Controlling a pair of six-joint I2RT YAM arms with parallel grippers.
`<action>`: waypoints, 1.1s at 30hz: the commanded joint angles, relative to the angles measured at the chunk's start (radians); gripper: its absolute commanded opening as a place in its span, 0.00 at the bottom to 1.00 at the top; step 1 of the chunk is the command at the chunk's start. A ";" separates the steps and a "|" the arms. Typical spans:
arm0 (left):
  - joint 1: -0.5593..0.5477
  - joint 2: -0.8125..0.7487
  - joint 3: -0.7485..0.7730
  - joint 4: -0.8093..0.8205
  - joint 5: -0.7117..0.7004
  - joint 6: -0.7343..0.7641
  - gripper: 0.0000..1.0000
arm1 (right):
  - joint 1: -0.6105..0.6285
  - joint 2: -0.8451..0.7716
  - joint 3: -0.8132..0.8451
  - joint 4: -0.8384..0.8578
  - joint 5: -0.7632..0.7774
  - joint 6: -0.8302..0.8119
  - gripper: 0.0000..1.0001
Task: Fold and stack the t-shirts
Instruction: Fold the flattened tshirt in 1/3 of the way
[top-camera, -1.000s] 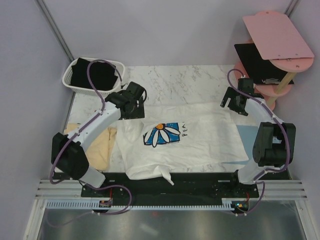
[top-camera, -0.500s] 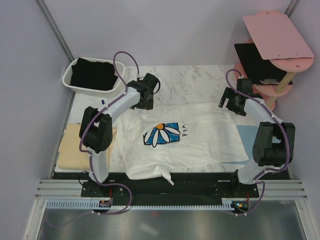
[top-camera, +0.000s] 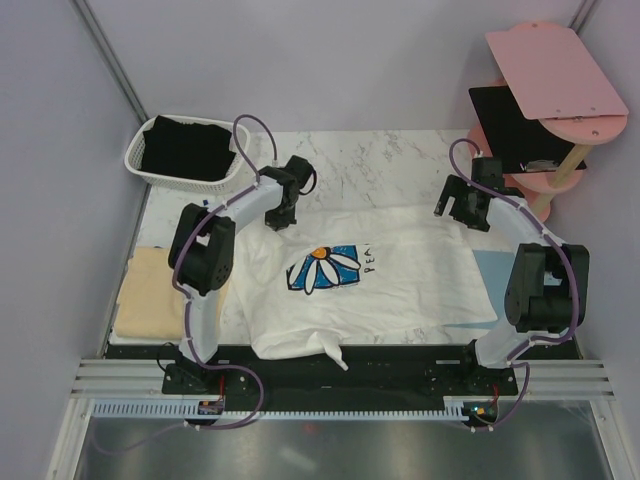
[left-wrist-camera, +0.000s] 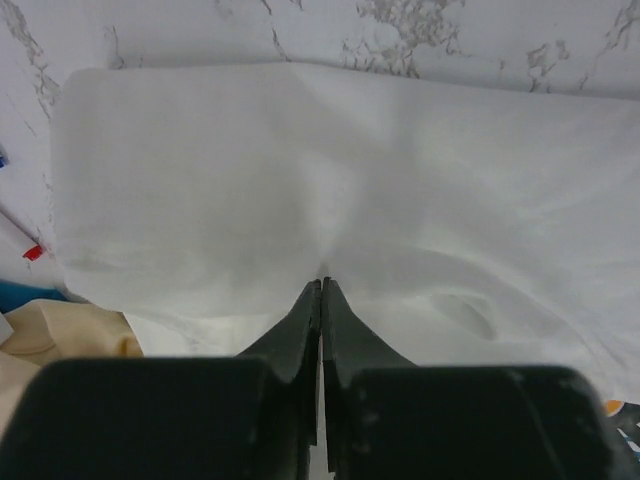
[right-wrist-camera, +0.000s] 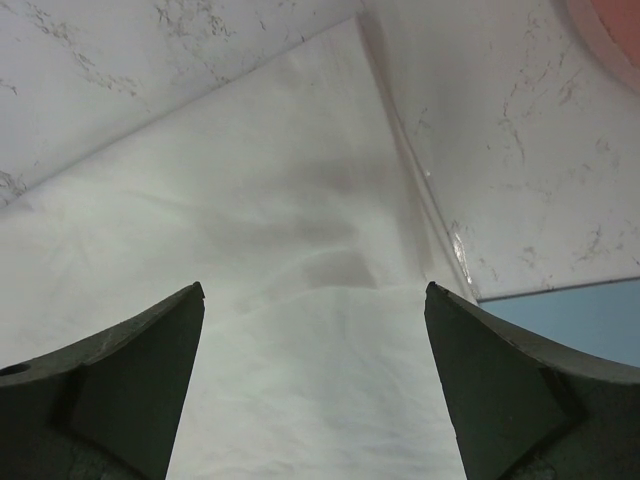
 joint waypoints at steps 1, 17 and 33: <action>0.001 0.005 -0.040 0.010 0.017 -0.002 0.02 | 0.008 0.017 -0.007 0.029 -0.033 -0.018 0.98; -0.152 -0.298 -0.413 0.040 0.123 -0.083 0.02 | 0.013 0.040 -0.010 0.038 -0.033 -0.018 0.98; -0.222 -0.482 -0.502 0.088 0.117 -0.122 0.17 | 0.042 0.025 -0.010 0.035 -0.035 -0.036 0.98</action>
